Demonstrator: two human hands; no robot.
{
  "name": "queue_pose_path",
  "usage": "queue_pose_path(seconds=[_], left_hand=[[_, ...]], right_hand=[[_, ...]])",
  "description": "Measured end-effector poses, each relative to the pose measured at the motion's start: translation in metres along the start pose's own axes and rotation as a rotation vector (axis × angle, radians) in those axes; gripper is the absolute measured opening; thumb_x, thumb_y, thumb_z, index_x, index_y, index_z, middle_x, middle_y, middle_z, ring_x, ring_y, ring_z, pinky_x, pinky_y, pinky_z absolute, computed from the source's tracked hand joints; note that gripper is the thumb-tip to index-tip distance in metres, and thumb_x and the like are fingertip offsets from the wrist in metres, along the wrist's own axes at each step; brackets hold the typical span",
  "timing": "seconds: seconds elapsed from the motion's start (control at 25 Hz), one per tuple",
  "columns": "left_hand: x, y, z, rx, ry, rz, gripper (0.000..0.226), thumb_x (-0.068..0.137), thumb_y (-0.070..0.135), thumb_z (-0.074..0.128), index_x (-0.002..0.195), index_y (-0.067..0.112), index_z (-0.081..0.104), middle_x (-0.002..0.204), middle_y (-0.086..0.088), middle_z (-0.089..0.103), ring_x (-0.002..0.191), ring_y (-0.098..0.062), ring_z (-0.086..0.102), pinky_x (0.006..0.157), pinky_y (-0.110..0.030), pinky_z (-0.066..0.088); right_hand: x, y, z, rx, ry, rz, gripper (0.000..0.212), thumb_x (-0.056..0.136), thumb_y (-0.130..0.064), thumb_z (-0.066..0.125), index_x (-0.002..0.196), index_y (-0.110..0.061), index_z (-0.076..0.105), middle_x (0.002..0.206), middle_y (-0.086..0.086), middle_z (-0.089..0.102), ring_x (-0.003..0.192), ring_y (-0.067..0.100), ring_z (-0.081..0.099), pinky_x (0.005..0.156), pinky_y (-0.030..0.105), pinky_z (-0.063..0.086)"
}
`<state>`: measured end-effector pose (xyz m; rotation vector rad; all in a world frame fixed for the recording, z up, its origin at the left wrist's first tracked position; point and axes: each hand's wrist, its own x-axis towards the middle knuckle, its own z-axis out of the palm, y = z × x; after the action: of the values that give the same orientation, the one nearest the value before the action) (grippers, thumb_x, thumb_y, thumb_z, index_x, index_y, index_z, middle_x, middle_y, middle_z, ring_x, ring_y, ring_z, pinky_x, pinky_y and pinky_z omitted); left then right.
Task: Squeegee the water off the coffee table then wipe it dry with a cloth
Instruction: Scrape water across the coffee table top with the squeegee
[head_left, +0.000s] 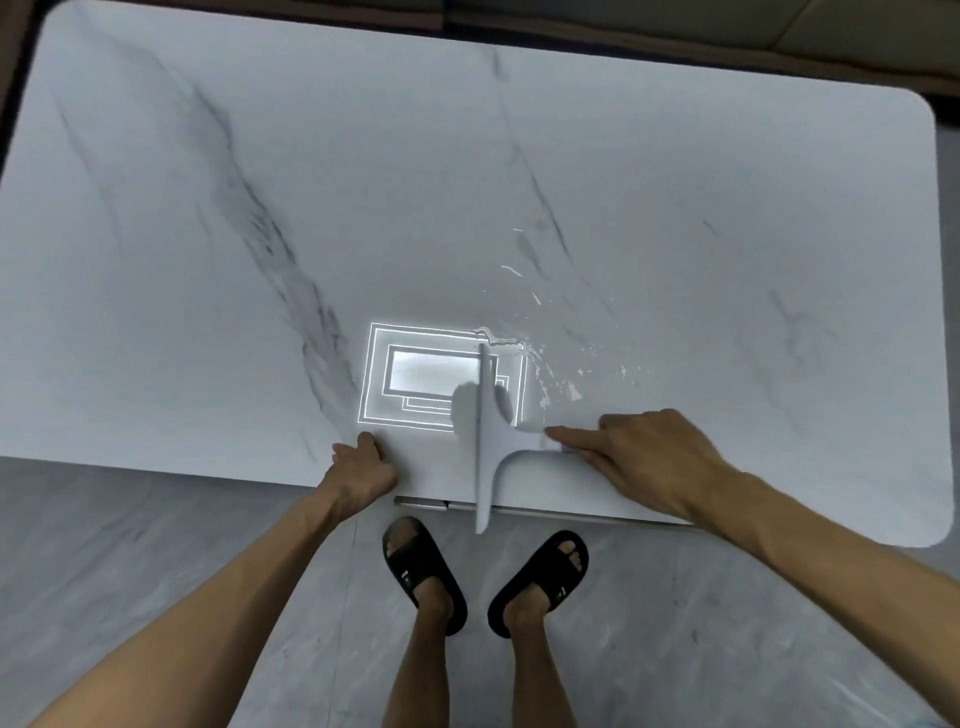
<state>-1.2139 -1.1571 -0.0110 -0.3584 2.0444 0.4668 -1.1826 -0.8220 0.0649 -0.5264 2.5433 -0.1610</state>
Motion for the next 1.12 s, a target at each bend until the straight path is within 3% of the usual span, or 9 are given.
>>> queue_pose_path(seconds=[0.08, 0.2, 0.4, 0.6, 0.76, 0.92, 1.12], left_hand=[[0.0, -0.001, -0.001, -0.006, 0.008, 0.017, 0.027, 0.08, 0.003, 0.046, 0.107, 0.004, 0.043, 0.121, -0.026, 0.041, 0.08, -0.029, 0.05, 0.059, -0.028, 0.038], [0.003, -0.003, 0.001, 0.009, 0.018, 0.021, 0.027, 0.081, 0.001, 0.046, 0.108, 0.004, 0.043, 0.123, -0.028, 0.041, 0.08, -0.028, 0.05, 0.059, -0.027, 0.037], [-0.001, -0.001, 0.002, 0.004, -0.012, 0.01, 0.025, 0.077, 0.005, 0.048, 0.1, 0.011, 0.043, 0.131, -0.029, 0.034, 0.075, -0.027, 0.053, 0.055, -0.026, 0.036], [-0.002, 0.003, 0.001, -0.012, 0.028, -0.017, 0.029, 0.083, 0.006, 0.047, 0.111, 0.005, 0.042, 0.128, -0.03, 0.042, 0.095, -0.036, 0.056, 0.07, -0.031, 0.042], [-0.007, 0.016, 0.006, -0.145, 0.189, 0.002, 0.014, 0.09, 0.009, 0.04, 0.103, 0.005, 0.042, 0.103, -0.022, 0.058, 0.083, -0.033, 0.054, 0.066, -0.034, 0.041], [-0.012, 0.017, -0.008, -0.279, 0.353, 0.059, 0.012, 0.094, 0.023, 0.042, 0.098, 0.013, 0.045, 0.083, -0.008, 0.058, 0.077, -0.03, 0.058, 0.065, -0.035, 0.045], [-0.001, -0.023, -0.044, -0.348, 0.472, 0.002, 0.009, 0.091, 0.019, 0.046, 0.096, 0.012, 0.045, 0.078, -0.001, 0.053, 0.067, -0.018, 0.051, 0.058, -0.032, 0.04]], right_hand=[[0.026, -0.036, 0.012, 0.0, -0.017, -0.113, 0.04, 0.101, -0.052, 0.022, 0.14, -0.056, 0.027, 0.09, -0.004, 0.059, 0.073, 0.025, 0.062, 0.055, 0.03, 0.032], [0.044, -0.06, 0.028, -0.035, -0.025, -0.174, 0.039, 0.103, -0.047, 0.025, 0.141, -0.053, 0.031, 0.086, -0.001, 0.057, 0.069, 0.024, 0.059, 0.055, 0.029, 0.032], [0.004, -0.002, 0.029, 0.032, 0.013, 0.032, 0.037, 0.1, -0.053, 0.024, 0.136, -0.062, 0.03, 0.078, -0.008, 0.051, 0.076, 0.02, 0.062, 0.057, 0.03, 0.032], [-0.045, 0.051, 0.017, -0.058, 0.03, 0.224, 0.039, 0.098, -0.056, 0.021, 0.135, -0.064, 0.031, 0.073, -0.011, 0.046, 0.073, 0.014, 0.061, 0.053, 0.027, 0.028], [-0.063, 0.055, 0.005, -0.074, 0.034, 0.3, 0.038, 0.099, -0.055, 0.021, 0.133, -0.064, 0.033, 0.068, -0.012, 0.045, 0.071, 0.014, 0.061, 0.051, 0.027, 0.026], [-0.02, 0.002, -0.01, 0.015, 0.031, 0.131, 0.043, 0.097, -0.057, 0.017, 0.135, -0.061, 0.036, 0.076, -0.009, 0.054, 0.073, 0.02, 0.063, 0.054, 0.029, 0.03], [0.099, -0.105, -0.004, 0.032, 0.015, -0.176, 0.037, 0.102, -0.049, 0.028, 0.136, -0.052, 0.044, 0.087, 0.002, 0.064, 0.079, 0.027, 0.061, 0.059, 0.03, 0.03]])
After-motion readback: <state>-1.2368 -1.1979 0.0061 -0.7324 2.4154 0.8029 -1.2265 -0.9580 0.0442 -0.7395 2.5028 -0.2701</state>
